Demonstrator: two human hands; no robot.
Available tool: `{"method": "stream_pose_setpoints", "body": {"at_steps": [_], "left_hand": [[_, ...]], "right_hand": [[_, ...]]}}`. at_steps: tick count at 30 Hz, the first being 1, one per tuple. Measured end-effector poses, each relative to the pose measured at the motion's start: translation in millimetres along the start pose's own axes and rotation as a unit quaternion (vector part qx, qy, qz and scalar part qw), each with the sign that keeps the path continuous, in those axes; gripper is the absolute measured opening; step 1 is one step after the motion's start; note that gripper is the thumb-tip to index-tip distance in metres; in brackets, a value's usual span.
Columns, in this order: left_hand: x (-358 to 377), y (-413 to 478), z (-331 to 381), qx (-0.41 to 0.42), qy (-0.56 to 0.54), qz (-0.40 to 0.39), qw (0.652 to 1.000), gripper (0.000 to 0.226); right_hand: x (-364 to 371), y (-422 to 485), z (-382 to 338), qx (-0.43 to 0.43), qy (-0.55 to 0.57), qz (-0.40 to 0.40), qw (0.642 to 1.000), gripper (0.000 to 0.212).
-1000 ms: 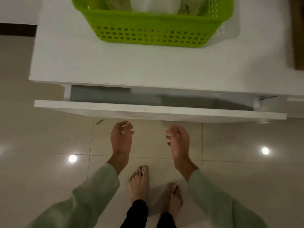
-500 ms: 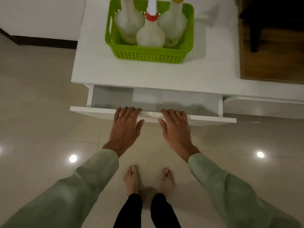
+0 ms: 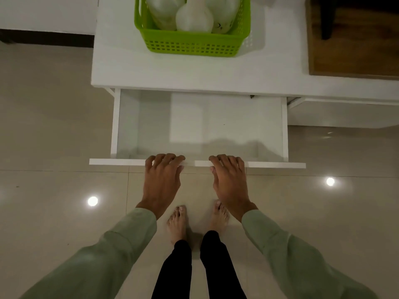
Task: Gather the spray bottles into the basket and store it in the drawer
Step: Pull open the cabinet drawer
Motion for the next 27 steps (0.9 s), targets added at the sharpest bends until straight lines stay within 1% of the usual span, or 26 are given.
{"method": "stream_pose_setpoints", "body": {"at_steps": [6, 9, 11, 13, 15, 18, 22, 25, 27], "left_hand": [[5.5, -21.3, 0.6, -0.01, -0.014, -0.013, 1.0, 0.026], [9.2, -24.3, -1.6, -0.002, -0.026, -0.06, 0.998, 0.034], [10.4, -22.6, -3.4, 0.013, -0.043, -0.095, 0.994, 0.039], [5.0, -15.8, -4.3, 0.019, -0.093, -0.128, 0.987, 0.043], [-11.6, -0.4, -6.3, -0.001, -0.167, -0.127, 0.978, 0.046], [-54.1, 34.2, -11.3, -0.031, -0.236, -0.039, 0.97, 0.044], [-119.3, 91.6, -3.5, -0.031, -0.308, 0.089, 0.947, 0.035], [-161.9, 131.3, -1.5, -0.042, -0.354, 0.204, 0.912, 0.031], [-180.9, 154.8, -9.8, -0.076, -0.371, 0.274, 0.884, 0.034]], "right_hand": [[-0.1, -21.7, -2.6, 0.007, 0.005, -0.008, 1.0, 0.025], [-3.4, -25.5, -3.2, 0.014, 0.017, -0.034, 0.999, 0.026], [-3.9, -24.0, -4.1, 0.024, 0.03, -0.079, 0.996, 0.032], [-8.7, -16.7, -4.7, 0.053, 0.075, -0.118, 0.989, 0.041], [-24.9, 1.2, -4.2, 0.102, 0.155, -0.107, 0.977, 0.044], [-65.9, 41.1, -3.7, 0.146, 0.247, -0.02, 0.958, 0.039], [-126.3, 106.1, -3.9, 0.148, 0.361, 0.092, 0.916, 0.028], [-162.7, 153.1, 1.3, 0.134, 0.381, 0.165, 0.9, 0.032], [-177.1, 179.4, 9.5, 0.142, 0.378, 0.208, 0.891, 0.039]]}}
Point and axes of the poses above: each hand's wrist, its own y-axis towards the middle knuckle, its own x-axis out of the palm, z = x × y, the point moved 6 cm from there along y, towards the middle knuckle, and after that the axes turned 1 degree about y, right-handed, at the moved point
